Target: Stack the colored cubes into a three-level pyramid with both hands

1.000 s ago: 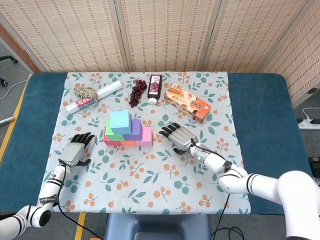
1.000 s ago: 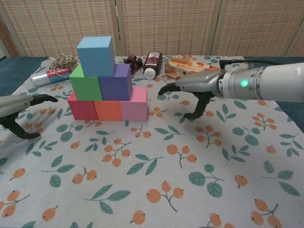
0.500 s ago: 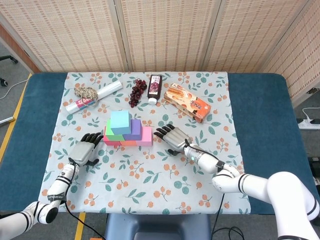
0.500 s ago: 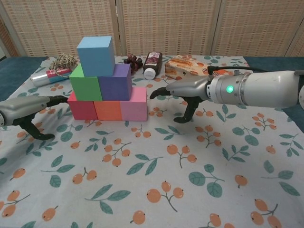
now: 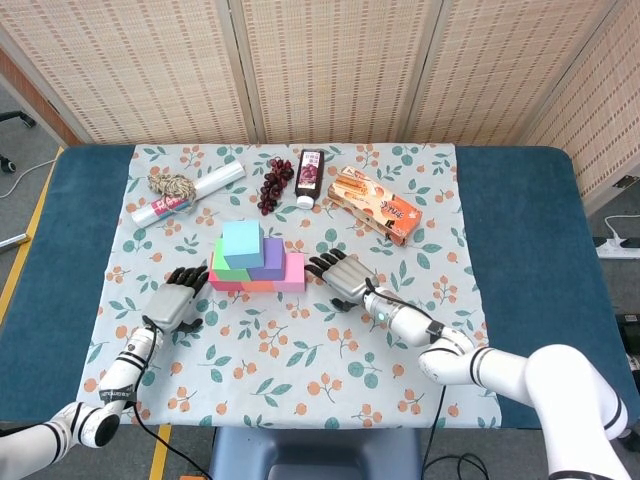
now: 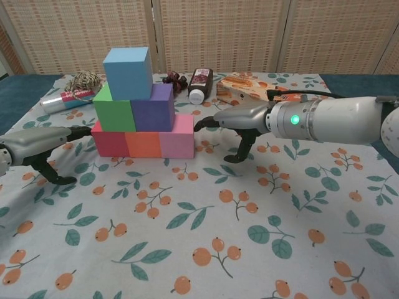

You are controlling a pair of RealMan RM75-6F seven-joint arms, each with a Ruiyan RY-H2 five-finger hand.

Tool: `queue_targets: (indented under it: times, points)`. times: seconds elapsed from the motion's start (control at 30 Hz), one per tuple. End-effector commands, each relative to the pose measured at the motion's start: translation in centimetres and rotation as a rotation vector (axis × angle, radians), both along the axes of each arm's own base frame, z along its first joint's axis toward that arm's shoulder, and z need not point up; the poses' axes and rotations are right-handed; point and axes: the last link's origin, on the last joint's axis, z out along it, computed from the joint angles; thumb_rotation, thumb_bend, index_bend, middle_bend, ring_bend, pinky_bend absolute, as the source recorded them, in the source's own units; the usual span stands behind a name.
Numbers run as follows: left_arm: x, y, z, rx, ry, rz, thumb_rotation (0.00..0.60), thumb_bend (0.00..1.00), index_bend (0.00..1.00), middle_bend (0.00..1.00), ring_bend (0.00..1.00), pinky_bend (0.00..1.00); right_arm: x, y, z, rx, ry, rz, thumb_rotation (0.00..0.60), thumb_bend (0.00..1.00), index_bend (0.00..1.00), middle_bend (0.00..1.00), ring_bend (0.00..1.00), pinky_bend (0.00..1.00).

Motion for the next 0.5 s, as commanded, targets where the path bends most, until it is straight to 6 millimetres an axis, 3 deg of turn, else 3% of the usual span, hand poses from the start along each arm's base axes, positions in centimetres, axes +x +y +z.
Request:
queue_targets:
  times: [0.03,0.5]
  points:
    - [0.11,0.01,-0.04,-0.001,0.000,-0.003,0.600,0.30,0.06,0.00,0.00,0.00,0.06,-0.03,-0.05,0.000,-0.004,0.000,0.600,0.35,0.00,0.00,0.00,0.00]
    - [0.09,-0.10,0.08,0.001,0.000,0.003,0.600,0.30,0.06,0.00,0.00,0.00,-0.28,-0.22,0.14,-0.001,0.004,-0.002,0.600,0.35,0.00,0.00,0.00,0.00]
